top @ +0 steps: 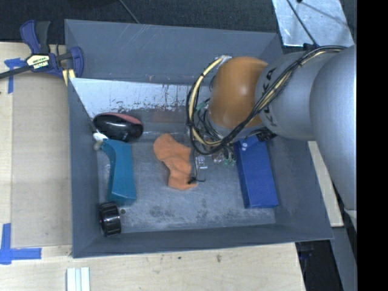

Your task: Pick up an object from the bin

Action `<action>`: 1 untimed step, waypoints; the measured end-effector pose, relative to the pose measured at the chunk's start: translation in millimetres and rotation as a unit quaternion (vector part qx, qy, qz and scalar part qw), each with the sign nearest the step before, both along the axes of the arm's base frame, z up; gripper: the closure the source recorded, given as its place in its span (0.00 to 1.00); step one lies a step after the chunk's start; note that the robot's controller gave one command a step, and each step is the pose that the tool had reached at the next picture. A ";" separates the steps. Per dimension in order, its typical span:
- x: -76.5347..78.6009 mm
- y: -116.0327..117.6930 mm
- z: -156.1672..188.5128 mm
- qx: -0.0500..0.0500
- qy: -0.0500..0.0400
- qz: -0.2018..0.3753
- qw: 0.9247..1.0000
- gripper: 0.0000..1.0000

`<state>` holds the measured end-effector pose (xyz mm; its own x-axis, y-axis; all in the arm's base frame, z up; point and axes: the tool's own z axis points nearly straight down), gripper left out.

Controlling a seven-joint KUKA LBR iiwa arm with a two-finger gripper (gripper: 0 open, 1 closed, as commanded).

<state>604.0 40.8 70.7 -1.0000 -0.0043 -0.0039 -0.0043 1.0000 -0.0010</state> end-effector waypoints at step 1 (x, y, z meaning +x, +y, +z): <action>4.0 25.9 0.6 0.000 -0.001 0.027 1.000 0.00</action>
Offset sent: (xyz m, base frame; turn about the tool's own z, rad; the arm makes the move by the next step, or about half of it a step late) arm -0.0074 0.0545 -0.0007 -0.1709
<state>608.0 66.7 71.3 -0.9983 -0.0587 -0.0064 -0.0587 0.9983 -0.0009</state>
